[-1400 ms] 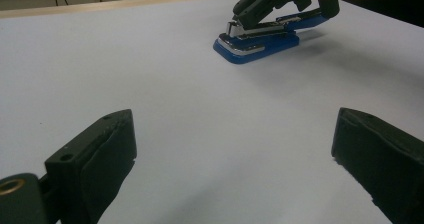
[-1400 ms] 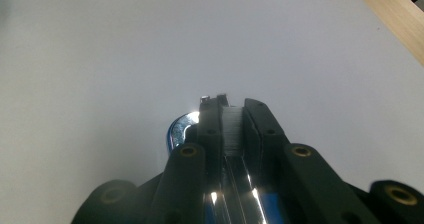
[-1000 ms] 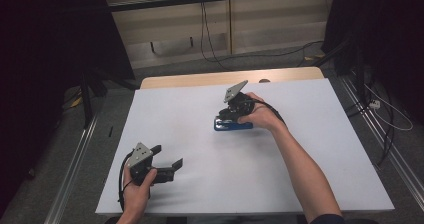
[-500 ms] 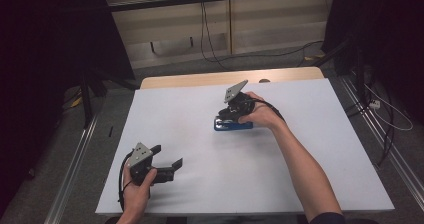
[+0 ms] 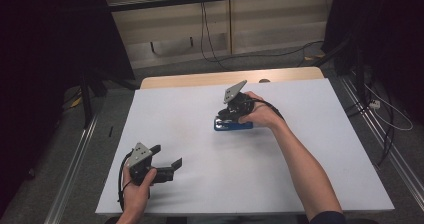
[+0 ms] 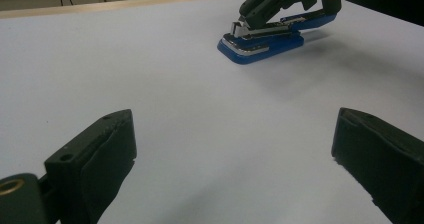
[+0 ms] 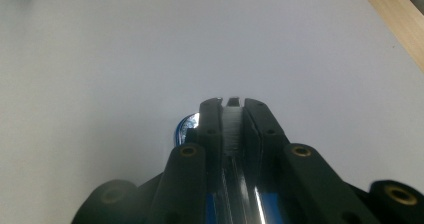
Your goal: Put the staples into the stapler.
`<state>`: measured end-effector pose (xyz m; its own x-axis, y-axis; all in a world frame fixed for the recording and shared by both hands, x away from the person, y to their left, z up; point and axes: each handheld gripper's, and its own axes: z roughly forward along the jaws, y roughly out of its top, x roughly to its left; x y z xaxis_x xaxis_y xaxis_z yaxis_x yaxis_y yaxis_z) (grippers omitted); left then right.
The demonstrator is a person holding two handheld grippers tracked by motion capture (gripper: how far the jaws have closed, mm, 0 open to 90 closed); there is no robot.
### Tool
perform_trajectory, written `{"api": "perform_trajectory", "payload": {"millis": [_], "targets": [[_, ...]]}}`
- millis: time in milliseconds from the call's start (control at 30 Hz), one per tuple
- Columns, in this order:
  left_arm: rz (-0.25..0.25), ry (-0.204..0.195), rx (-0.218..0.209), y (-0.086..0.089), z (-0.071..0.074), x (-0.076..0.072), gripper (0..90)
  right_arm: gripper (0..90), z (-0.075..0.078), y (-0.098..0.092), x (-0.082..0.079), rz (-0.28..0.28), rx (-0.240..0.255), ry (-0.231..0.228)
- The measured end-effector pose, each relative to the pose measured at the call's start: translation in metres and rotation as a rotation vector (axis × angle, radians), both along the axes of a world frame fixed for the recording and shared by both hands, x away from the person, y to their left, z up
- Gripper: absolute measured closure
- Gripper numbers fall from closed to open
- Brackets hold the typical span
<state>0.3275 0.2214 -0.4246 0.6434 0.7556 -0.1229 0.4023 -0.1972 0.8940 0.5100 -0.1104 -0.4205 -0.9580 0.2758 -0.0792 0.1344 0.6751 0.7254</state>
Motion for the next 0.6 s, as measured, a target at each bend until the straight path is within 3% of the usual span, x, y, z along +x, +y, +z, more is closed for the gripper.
{"api": "perform_trajectory", "payload": {"millis": [133,600], "targets": [[-0.012,0.0,0.016,-0.0003,0.0003,0.0001,4.3,79.4,-0.0005,-0.0007,-0.0003,0.001,-0.007,0.002],[-0.011,-0.006,0.012,0.0007,0.0009,-0.0002,4.3,79.3,-0.0013,0.0014,0.0006,0.011,-0.013,-0.009]]}}
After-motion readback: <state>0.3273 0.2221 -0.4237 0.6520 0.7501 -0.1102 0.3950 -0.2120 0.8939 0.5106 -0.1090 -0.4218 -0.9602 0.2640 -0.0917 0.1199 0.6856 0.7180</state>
